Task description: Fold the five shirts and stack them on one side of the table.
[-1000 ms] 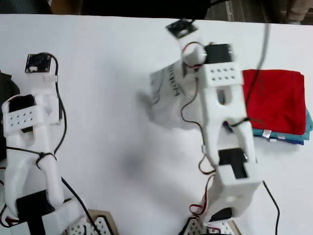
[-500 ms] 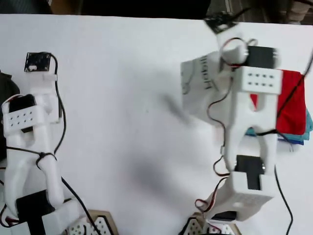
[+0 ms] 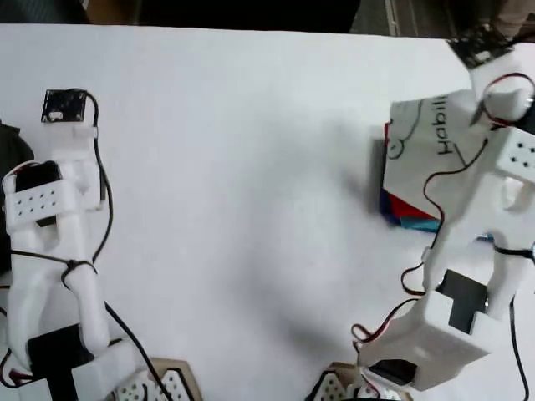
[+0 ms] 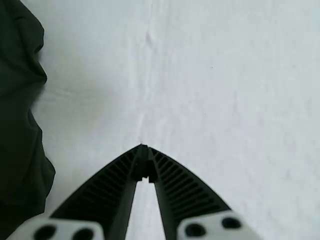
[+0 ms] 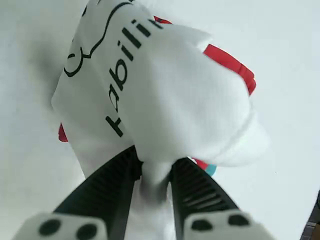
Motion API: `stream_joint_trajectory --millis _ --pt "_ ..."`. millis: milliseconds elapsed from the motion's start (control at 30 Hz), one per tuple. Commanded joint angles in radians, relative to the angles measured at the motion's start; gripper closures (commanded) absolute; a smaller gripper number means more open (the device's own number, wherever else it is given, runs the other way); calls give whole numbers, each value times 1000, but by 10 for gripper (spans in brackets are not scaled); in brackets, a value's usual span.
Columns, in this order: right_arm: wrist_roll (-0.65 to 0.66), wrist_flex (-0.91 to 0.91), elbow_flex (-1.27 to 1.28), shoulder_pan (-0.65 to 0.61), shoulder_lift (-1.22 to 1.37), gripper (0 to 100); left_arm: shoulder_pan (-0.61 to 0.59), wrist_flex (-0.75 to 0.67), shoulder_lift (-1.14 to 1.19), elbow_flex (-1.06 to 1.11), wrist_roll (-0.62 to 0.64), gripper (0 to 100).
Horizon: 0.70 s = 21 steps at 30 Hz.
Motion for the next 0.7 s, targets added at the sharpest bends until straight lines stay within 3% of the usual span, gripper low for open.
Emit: stream_joint_trajectory --millis 0,167,500,667 --pt "51 -41 -43 54 58 978 0 -11 -11 -5 -5 973" --pt "64 -162 -44 114 189 978 -2 -3 -11 -5 -5 973" --pt "58 -320 -44 108 308 967 -3 6 -11 -4 -6 973" --pt "14 -355 -48 133 303 765 -5 15 -11 -4 -8 973"
